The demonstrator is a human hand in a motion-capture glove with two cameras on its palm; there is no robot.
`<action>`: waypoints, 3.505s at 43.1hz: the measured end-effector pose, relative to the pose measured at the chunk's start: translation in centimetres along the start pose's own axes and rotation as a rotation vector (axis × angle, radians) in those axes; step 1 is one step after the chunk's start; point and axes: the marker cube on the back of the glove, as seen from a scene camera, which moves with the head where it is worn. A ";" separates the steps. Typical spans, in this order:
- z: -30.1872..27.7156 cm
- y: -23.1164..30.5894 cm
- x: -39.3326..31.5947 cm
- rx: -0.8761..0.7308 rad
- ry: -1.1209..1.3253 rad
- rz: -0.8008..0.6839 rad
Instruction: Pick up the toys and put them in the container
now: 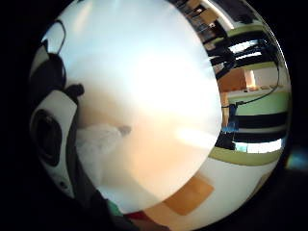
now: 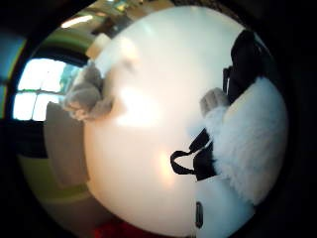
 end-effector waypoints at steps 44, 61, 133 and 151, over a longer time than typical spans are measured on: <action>-16.0 -0.9 -17.5 0.256 -0.189 -0.353; -21.9 0.3 -30.5 0.275 -0.295 -0.525; -22.6 4.0 -40.1 0.150 -0.340 -0.671; -18.5 0.3 -29.6 0.084 -0.233 -0.529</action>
